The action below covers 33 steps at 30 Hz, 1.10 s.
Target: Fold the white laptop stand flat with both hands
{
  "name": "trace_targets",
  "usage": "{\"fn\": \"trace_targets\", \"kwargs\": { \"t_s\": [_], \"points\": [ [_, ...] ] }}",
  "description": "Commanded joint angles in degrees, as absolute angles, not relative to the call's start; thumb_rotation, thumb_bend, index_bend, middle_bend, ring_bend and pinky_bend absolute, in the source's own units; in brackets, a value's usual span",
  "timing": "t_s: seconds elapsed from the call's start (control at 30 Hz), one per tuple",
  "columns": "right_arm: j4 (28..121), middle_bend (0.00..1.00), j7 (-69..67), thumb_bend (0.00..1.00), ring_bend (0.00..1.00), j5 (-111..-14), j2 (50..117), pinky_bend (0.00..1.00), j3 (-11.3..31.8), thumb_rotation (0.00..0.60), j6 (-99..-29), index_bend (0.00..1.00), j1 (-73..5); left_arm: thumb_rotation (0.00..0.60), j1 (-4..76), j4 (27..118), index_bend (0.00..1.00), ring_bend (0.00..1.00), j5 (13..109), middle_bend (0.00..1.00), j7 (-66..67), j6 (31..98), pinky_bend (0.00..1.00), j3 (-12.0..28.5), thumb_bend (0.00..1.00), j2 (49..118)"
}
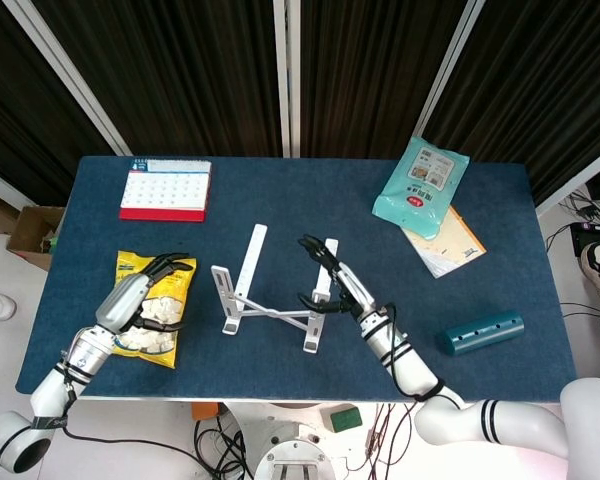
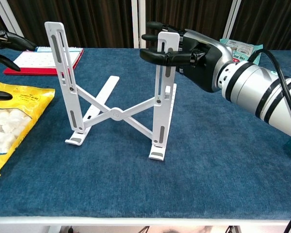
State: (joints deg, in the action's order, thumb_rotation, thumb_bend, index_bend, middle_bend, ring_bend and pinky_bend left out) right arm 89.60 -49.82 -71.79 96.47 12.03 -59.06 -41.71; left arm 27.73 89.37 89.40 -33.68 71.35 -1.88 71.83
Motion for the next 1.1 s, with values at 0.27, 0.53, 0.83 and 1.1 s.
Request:
{"fn": "trace_targets", "kwargs": {
  "t_s": [0.27,0.53,0.83,1.1],
  "points": [
    [90.6,0.00,-40.8,0.29,0.00,-63.7,94.1,0.00,15.5,0.600,-64.1,0.00,-34.5,0.600,28.6,89.0,0.22,0.09,88.1,0.11,-26.3,67.9,0.24,-0.8,0.02,69.9],
    [93.1,0.00,-30.7,0.29,0.00,-78.1,85.9,0.00,11.0,0.600,-75.2,0.00,-29.3,0.600,32.5,88.5,0.22,0.09,84.8,0.11,-14.2,61.7,0.24,2.0,0.02,68.3],
    [93.5,0.11,-11.6,0.22,0.00,-88.5,78.7,0.00,7.3,0.600,-67.9,0.00,-34.1,0.600,38.9,80.3,0.21,0.09,80.4,0.11,-0.3,54.4,0.22,5.5,0.02,75.9],
    [87.6,0.41,6.3,0.04,0.23,-91.9,84.5,0.28,6.3,0.600,-66.2,0.33,-36.8,0.600,43.5,69.2,0.19,0.08,79.1,0.07,8.4,51.4,0.20,6.8,0.00,86.3]
  ]
}}
